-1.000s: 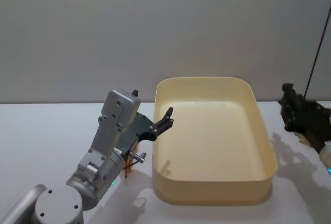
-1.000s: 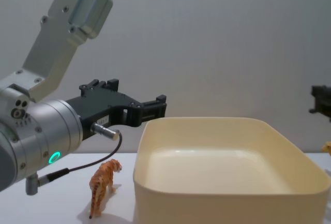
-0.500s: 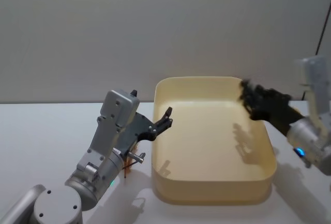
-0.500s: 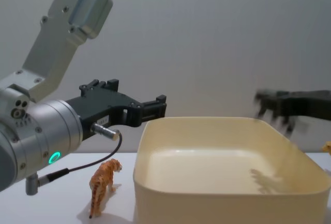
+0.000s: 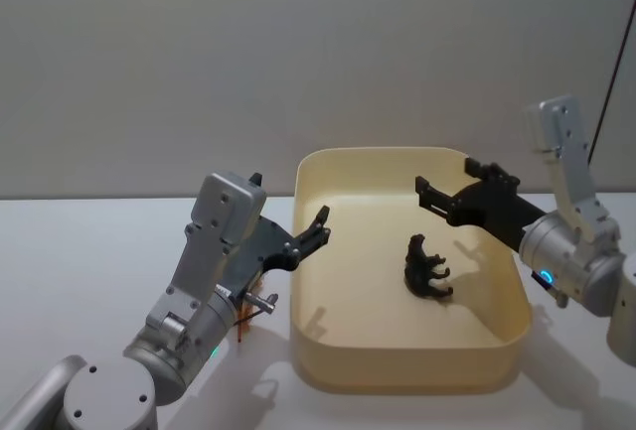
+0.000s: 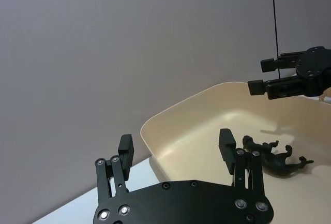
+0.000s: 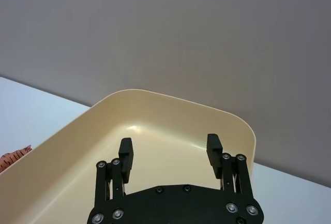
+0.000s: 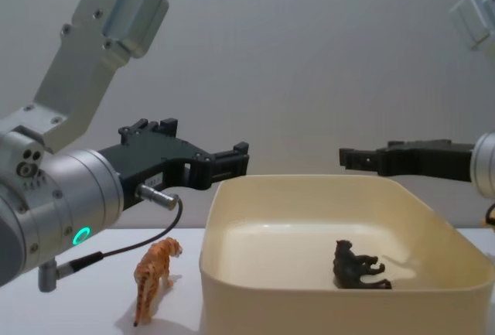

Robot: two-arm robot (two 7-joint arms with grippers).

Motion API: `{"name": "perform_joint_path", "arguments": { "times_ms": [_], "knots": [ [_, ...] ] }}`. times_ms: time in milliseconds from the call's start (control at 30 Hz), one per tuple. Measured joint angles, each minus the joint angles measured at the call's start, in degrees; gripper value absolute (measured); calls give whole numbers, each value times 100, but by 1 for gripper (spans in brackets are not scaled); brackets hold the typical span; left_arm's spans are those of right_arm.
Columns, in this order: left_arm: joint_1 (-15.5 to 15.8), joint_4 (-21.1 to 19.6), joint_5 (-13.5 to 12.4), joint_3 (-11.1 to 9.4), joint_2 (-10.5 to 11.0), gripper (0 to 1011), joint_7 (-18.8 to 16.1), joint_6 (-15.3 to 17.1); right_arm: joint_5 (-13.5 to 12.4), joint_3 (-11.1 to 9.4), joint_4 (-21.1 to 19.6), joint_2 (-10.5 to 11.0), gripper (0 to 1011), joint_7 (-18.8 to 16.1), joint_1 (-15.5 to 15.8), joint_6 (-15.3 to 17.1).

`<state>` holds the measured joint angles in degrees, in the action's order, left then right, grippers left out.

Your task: Pick up the toy alternately with two hands and place it into the central storage box.

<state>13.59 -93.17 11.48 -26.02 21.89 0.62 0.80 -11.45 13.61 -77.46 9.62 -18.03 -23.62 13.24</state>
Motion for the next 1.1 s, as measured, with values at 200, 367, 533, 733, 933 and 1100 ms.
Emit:
{"name": "perform_joint_path", "arguments": {
  "times_ms": [200,367,533,733,933,1100],
  "knots": [
    [0,0,0,0,0,1001,0,0,-71,-99,-270,136,985,158,189,12],
    [0,0,0,0,0,1001,0,0,-163,-208,-545,283,1001,356,399,38],
    [0,0,0,0,0,1001,0,0,-282,-358,-878,472,1001,601,686,76],
    [0,0,0,0,0,1001,0,0,-461,-587,-1304,757,1001,920,1119,157],
    [0,0,0,0,0,1001,0,0,-557,-778,-1560,995,1001,1137,1492,260],
    [0,0,0,0,0,1001,0,0,-593,-901,-1650,1159,1001,1262,1769,351]
  ]
}}
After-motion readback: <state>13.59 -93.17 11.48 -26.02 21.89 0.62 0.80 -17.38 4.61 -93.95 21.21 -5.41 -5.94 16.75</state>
